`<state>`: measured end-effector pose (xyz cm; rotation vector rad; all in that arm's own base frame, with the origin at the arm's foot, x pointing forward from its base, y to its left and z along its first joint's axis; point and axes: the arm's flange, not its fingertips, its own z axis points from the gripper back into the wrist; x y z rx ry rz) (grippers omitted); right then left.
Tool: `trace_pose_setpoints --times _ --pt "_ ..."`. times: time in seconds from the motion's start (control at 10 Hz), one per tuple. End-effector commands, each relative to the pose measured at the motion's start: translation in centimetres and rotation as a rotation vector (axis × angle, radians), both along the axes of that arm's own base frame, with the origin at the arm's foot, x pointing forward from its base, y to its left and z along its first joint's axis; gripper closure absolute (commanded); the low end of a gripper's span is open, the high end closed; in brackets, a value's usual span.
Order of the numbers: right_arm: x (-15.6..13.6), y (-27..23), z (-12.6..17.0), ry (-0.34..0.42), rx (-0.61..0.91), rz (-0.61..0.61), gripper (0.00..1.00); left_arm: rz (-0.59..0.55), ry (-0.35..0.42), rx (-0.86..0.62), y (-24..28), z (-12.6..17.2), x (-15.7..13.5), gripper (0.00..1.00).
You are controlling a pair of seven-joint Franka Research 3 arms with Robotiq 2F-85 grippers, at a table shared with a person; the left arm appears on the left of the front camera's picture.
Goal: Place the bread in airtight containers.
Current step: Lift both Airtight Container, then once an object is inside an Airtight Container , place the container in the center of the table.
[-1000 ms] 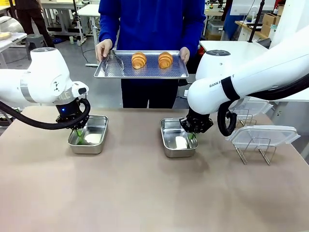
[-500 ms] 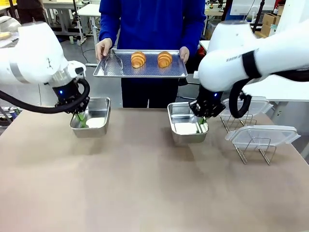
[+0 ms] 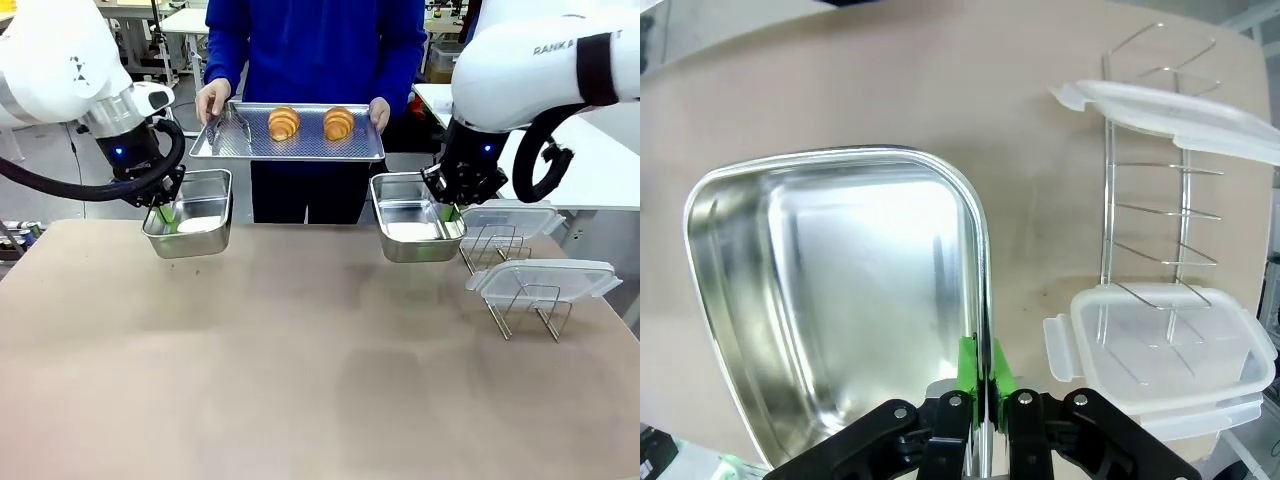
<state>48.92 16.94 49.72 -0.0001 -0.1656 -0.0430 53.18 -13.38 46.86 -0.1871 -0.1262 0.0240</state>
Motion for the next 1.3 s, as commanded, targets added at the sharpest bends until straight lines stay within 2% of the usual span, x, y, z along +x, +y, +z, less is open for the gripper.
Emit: trace_pose_setpoints --times 0.0,0.1,1.2 --pt "-0.66 -0.65 -0.36 0.021 0.062 0.068 1.0 0.011 0.008 0.025 -0.66 0.22 0.07 0.99" --pt "0.0 0.0 0.0 0.0 0.0 0.0 1.0 0.0 0.0 0.0 0.0 0.0 0.0 0.99" --pt "0.0 0.0 0.0 0.0 0.0 0.0 1.0 0.0 0.0 0.0 0.0 0.0 0.0 0.99"
